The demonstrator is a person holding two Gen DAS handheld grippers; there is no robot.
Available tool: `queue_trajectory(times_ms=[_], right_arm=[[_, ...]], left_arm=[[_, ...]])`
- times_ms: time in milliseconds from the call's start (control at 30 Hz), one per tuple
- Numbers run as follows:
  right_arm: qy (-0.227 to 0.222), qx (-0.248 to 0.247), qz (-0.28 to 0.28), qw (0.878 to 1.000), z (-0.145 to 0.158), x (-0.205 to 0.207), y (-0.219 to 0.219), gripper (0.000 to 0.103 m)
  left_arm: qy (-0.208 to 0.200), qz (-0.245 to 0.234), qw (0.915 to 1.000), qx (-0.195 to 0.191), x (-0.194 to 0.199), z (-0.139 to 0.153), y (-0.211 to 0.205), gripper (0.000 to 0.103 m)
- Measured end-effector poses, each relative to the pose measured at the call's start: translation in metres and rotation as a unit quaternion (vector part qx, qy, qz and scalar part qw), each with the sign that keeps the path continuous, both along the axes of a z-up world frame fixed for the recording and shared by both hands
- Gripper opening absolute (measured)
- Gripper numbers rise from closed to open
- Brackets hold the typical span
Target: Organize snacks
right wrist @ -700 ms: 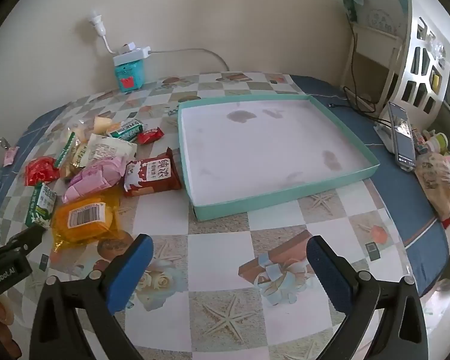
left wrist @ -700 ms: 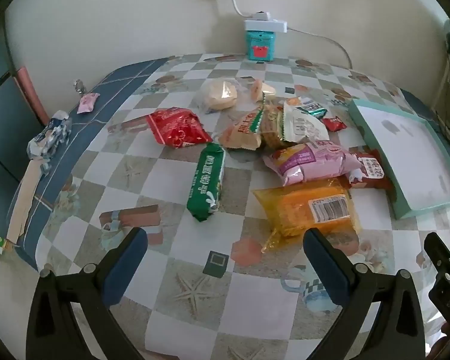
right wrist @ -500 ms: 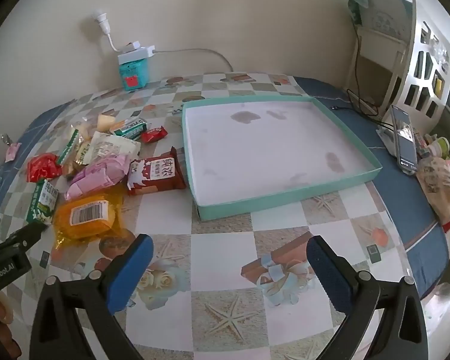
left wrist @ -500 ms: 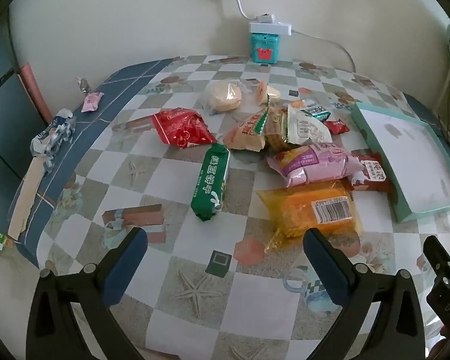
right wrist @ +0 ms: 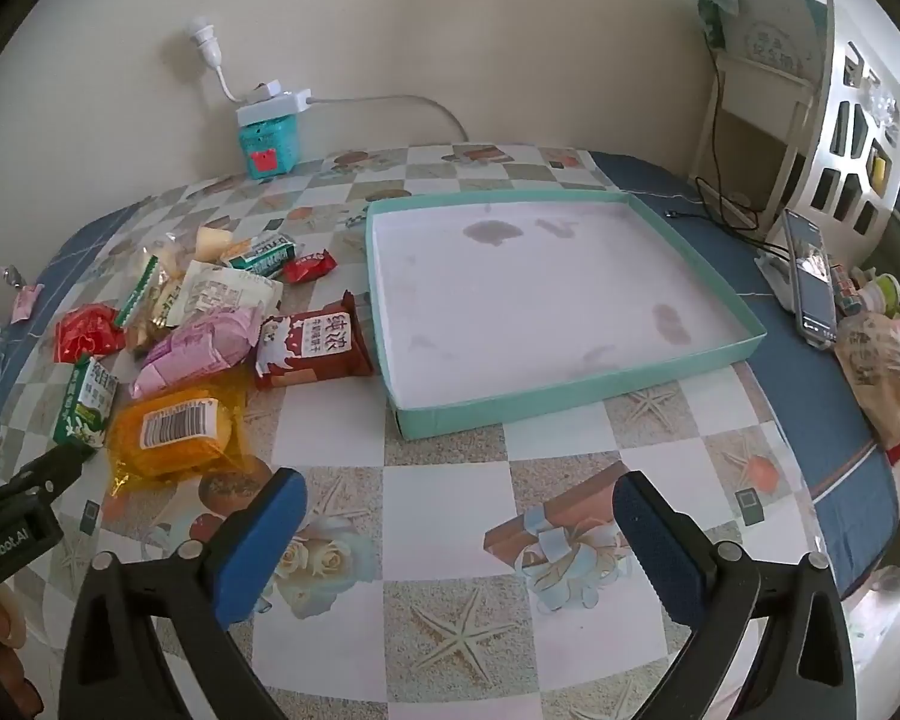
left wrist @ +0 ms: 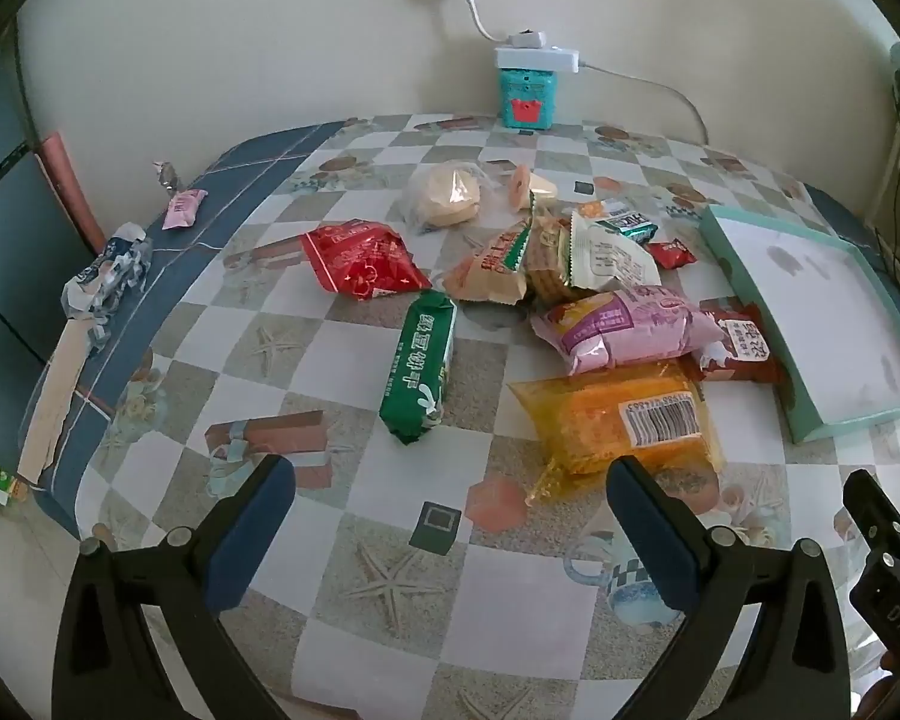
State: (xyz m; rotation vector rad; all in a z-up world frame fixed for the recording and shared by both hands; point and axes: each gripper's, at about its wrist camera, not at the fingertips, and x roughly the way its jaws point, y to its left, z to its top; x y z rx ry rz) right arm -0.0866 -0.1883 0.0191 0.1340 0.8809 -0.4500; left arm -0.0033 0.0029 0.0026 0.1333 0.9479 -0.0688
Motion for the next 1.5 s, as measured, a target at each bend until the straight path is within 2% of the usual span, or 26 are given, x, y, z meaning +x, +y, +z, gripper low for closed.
queue_trajectory(times_ms=[1500], right_arm=[[0.004,0.002,-0.003,1.0,-0.0013,0.0016,-0.0001,0.103]], left_arm=[[0.004,0.0,1.0,-0.002,-0.0047,-0.0048,-0.006,0.103]])
